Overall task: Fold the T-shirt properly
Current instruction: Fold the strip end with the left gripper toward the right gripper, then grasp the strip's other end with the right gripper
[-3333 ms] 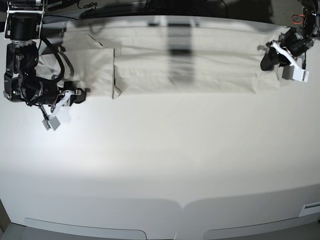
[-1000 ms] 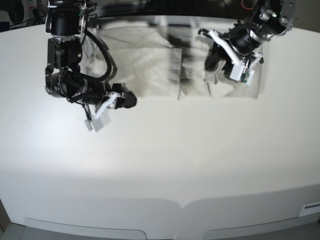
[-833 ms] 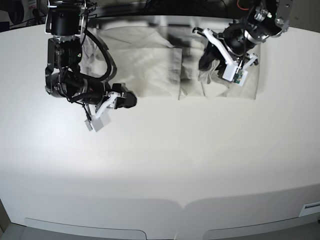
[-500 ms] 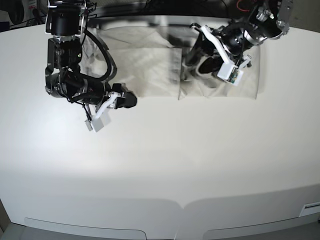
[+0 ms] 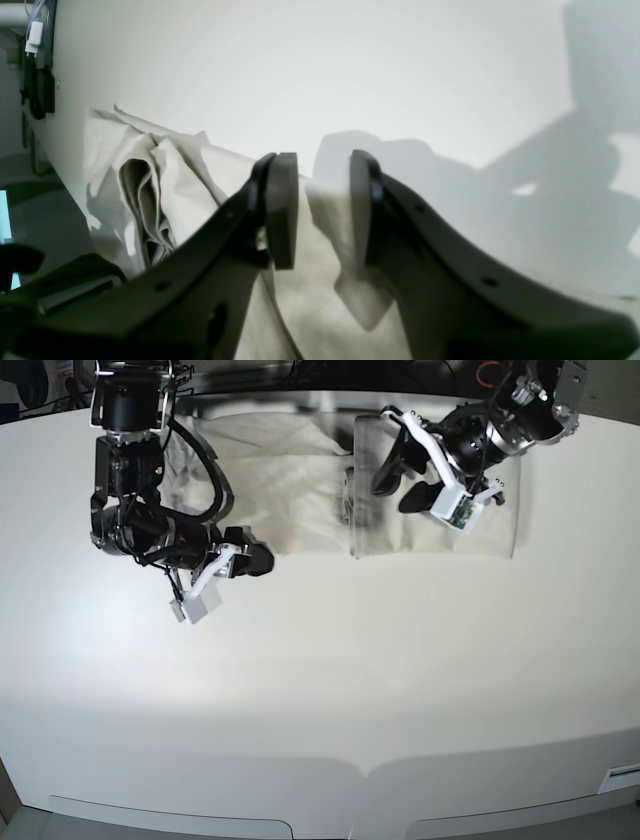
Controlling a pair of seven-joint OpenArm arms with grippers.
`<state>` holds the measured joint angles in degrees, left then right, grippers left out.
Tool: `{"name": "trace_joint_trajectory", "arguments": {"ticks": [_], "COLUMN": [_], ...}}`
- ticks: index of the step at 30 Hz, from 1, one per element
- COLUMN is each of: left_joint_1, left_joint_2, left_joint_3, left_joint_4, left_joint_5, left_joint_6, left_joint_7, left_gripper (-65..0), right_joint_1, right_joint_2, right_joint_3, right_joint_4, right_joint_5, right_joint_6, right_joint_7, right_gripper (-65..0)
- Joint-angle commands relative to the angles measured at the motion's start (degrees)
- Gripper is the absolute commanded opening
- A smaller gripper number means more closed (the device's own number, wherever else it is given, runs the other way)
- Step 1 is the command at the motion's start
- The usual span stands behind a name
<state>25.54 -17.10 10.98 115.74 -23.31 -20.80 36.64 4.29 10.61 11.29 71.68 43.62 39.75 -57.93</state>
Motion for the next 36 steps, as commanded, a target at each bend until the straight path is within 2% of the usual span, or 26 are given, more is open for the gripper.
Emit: {"name": "trace_joint_trajectory", "arguments": {"ticks": [1,4,6,8,10,16,20,23,28,36], "left_joint_1": [-0.17,-0.13,-0.15,-0.15,-0.13,0.11,0.17,0.17,0.17,0.15], "left_joint_2": [-0.09,-0.09,-0.09,-0.04,-0.07,-0.07,-0.07,-0.07,-0.04,-0.04], "left_joint_3": [-0.13,-0.70,-1.92,-3.69,-5.42,-10.36,-11.23,-11.23,-11.23,-11.23], "left_joint_4": [1.03,1.03,1.03,1.03,1.03,1.03,1.03,1.03,1.03,1.03], "left_joint_5": [0.96,5.40,5.33,5.31,5.31,5.27,4.83,4.85,4.68,4.66], "left_joint_6": [-0.24,0.42,1.33,1.29,1.31,1.29,1.29,1.31,1.31,1.31], "left_joint_7": [-1.81,-3.37,-3.58,-4.15,-4.94,-4.94,-4.94,-4.94,-4.96,-4.79], "left_gripper": [-39.6,-39.7,-39.6,-39.6,-39.6,-39.6,-39.6,-39.6,-39.6,-39.6], "right_joint_1": [0.79,0.74,0.74,0.74,0.74,0.72,-0.37,-2.62,-5.33,-5.27], "right_joint_2": [1.03,2.23,2.62,3.43,5.05,12.17,16.22,18.16,18.58,18.58], "right_joint_3": [0.52,1.75,3.34,5.05,6.29,7.45,7.45,7.45,7.43,7.43], "right_joint_4": [0.74,2.78,5.20,6.78,6.80,6.80,6.51,6.43,5.14,-7.72], "right_joint_5": [0.09,3.52,5.49,6.45,9.62,19.78,15.96,15.78,16.09,16.24], "right_joint_6": [0.25,0.25,0.25,0.25,0.25,0.25,0.25,0.25,-1.31,-1.11], "right_joint_7": [-1.05,-6.36,-10.58,-12.07,-13.20,-21.40,-21.29,-20.24,-20.11,-19.61], "right_gripper": [-46.1,-46.1,-46.1,-46.0,-45.5,-39.1,-37.8,-35.2,-34.9,-34.9]}}
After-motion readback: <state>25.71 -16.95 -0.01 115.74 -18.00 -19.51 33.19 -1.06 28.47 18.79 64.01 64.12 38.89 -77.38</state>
